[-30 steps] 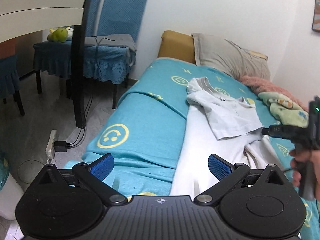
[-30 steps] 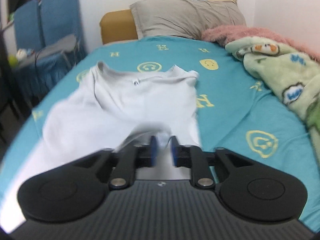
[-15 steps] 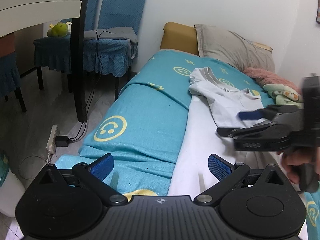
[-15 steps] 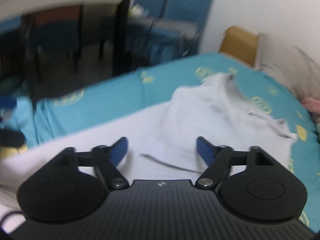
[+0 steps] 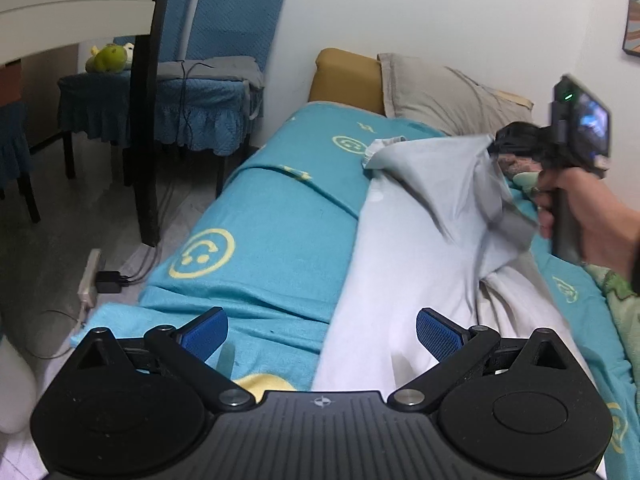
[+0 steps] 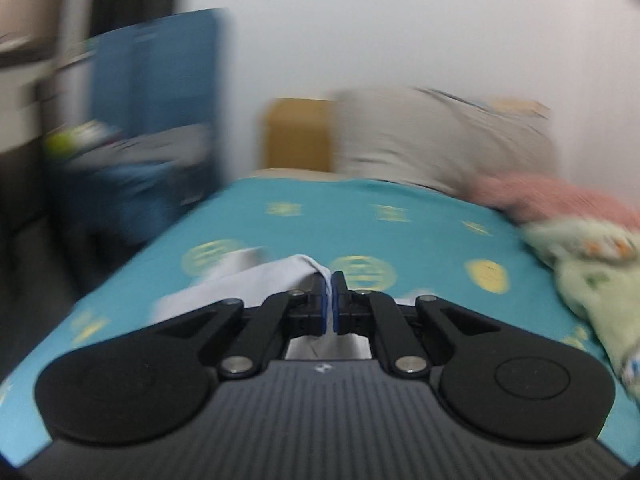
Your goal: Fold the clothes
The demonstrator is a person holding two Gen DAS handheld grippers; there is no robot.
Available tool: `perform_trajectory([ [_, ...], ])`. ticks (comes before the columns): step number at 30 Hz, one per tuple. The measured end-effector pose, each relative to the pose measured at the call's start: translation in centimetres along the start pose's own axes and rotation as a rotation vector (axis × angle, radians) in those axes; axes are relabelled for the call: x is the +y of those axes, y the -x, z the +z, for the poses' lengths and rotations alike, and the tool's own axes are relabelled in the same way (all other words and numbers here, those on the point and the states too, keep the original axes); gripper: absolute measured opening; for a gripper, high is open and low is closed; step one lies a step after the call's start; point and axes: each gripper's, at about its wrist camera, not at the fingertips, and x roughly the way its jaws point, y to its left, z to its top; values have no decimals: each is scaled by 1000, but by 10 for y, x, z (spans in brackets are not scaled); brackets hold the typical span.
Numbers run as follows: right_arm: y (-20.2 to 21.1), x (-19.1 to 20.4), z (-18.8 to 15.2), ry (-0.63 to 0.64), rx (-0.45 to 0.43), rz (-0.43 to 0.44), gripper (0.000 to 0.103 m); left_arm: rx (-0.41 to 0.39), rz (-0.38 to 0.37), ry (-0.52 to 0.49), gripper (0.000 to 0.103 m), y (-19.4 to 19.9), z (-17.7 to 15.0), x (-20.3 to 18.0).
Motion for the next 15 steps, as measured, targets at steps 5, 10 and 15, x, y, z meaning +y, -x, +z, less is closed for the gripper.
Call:
perform_trajectory([
  [5, -53, -32, -18, -121, 108, -88, 6, 10, -14, -65, 102, -8, -7, -12],
  [10, -51, -38, -32, -146, 124, -17, 10, 32, 0, -87, 102, -18, -10, -19],
  [15, 3, -48, -37, -212, 133, 73, 88, 19, -7, -135, 102, -17, -10, -29],
])
